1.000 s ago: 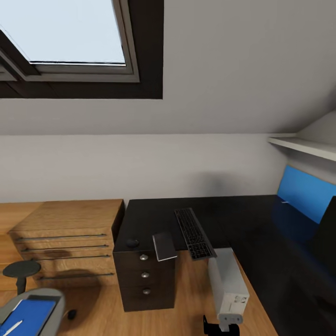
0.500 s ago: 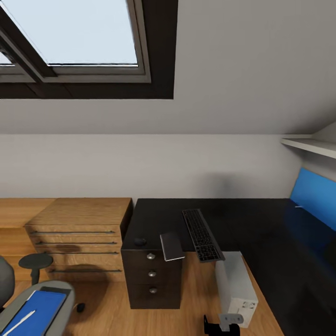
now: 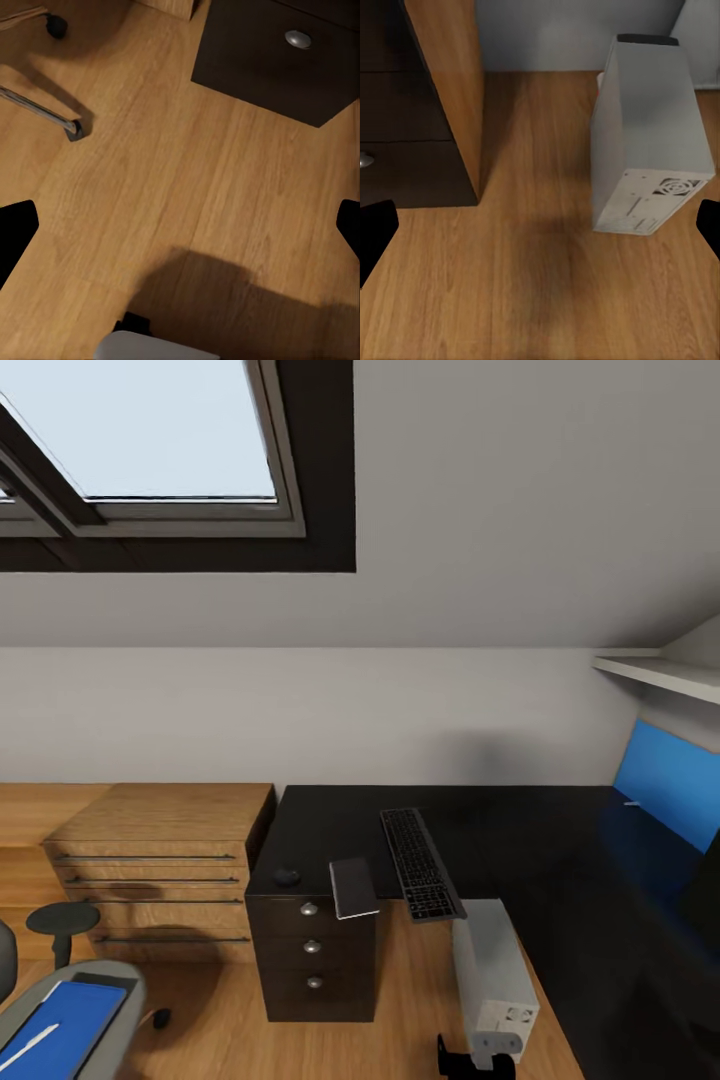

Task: In the bedroom, organize the workspace by keeping the computer under the desk, ensuring the monitor is on the desk, placing the keyboard on the desk next to the monitor, placing the mouse on the desk next to the keyboard, moving the folder from the swivel chair onto the desk next to the mouse, stacking the notebook on top of the folder with the pen on top of the notebook, and positioning the swivel chair next to the desk.

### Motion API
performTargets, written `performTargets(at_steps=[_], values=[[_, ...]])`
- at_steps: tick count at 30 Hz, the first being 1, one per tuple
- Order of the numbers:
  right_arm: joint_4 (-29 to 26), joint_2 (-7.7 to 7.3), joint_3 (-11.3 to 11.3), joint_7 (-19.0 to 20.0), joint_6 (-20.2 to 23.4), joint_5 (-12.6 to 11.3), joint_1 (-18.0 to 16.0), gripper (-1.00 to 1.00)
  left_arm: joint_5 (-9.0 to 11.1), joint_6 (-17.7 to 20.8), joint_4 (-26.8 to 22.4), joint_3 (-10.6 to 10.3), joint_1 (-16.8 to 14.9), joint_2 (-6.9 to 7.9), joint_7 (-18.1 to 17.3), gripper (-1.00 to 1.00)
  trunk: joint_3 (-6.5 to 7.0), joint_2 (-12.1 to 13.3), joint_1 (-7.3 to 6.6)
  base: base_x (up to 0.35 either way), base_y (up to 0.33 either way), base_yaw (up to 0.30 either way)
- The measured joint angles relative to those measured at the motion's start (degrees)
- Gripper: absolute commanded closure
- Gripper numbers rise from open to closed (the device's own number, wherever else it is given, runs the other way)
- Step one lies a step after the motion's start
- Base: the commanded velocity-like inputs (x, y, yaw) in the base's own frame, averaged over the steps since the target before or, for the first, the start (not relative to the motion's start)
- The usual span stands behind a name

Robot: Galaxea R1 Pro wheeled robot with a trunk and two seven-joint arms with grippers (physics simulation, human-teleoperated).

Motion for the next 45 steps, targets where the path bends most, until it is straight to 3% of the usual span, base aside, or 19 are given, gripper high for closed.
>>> performTargets(at_steps=[11, 45], values=[[-0.06, -0.07, -0.02, -0.03, -0.01, -0.03, 0.00, -1.00, -0.05, -0.06, 0.00, -0.20, 0.00, -0.86, -0.03, -1.00, 0.00, 0.00, 0.00, 0.000, -0.012, 0.000], [-0.15, -0.32, -0.09, -0.06, -0.07, -0.08, 0.03, -1.00, 0.57, 0.14, 0.02, 0.23, 0.03, -0.72, 0.11, -1.00, -6.02, -13.57, 7.46, 0.000, 0.000, 0.000]])
